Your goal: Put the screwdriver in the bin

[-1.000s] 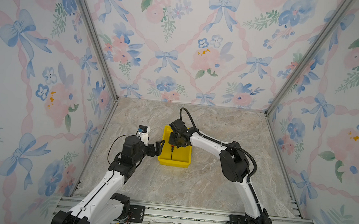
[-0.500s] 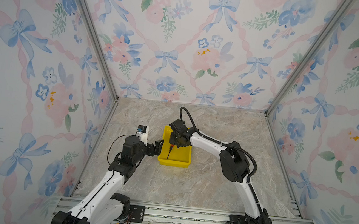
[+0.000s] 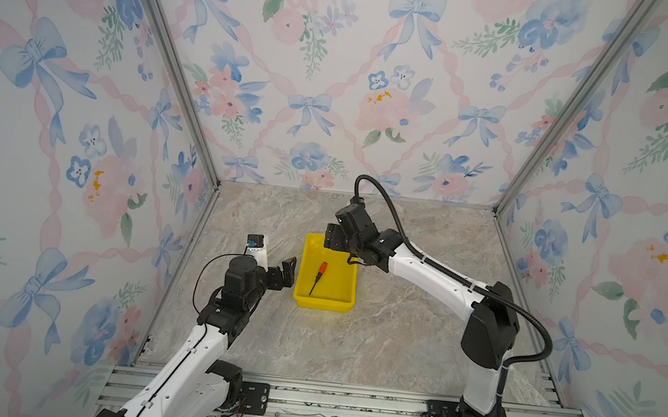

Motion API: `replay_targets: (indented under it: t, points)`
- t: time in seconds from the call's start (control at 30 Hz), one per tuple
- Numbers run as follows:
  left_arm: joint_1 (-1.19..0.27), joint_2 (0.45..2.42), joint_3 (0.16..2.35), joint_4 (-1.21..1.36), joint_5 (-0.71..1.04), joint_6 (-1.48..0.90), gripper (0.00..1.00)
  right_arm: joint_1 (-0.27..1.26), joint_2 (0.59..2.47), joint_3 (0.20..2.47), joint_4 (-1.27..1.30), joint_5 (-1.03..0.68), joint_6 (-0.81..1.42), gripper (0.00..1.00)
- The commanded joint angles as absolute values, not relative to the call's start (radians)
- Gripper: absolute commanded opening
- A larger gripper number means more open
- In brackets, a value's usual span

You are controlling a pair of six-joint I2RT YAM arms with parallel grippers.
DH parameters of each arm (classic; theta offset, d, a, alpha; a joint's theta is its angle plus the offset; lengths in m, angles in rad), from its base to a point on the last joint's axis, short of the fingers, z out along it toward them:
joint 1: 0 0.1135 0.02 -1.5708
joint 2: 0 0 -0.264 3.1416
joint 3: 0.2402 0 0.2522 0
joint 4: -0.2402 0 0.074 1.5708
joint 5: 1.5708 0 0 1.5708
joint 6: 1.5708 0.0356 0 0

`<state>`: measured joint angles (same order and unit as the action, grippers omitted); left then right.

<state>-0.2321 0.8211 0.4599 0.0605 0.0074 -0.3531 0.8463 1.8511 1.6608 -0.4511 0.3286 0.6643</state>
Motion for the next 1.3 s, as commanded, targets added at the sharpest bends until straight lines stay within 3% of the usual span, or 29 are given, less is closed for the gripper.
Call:
replay_targets:
  t: [0.0, 0.23, 0.47, 0.73, 0.83, 1.1, 1.27]
  points:
    - [-0.231, 0.803, 0.443, 0.028, -0.081, -0.351, 0.97, 0.845, 1.727, 1.518, -0.471, 0.466, 0.616, 0.97]
    - [-0.224, 0.722, 0.378, 0.061, -0.197, -0.315, 0.97, 0.764, 1.383, 1.162, -0.498, 0.618, 0.565, 0.97]
    - [-0.223, 0.62, 0.266, 0.161, -0.22, -0.176, 0.97, 0.576, 1.073, 0.803, -0.477, 0.772, 0.56, 0.97]
    - [-0.221, 0.643, 0.267, 0.1, -0.302, -0.057, 0.98, 0.404, 0.867, 0.568, -0.334, 0.617, 0.233, 0.97]
    - [-0.222, 0.639, 0.228, 0.107, -0.36, -0.047, 0.98, 0.351, 0.833, 0.496, -0.282, 0.506, 0.175, 0.97]
    - [-0.215, 0.55, 0.057, 0.287, -0.483, -0.129, 0.98, 0.238, 0.913, 0.393, -0.043, 0.426, 0.113, 0.97]
    - [-0.181, 0.583, 0.04, 0.38, -0.402, -0.099, 0.97, 0.202, 0.904, 0.297, 0.148, 0.392, 0.101, 0.97]
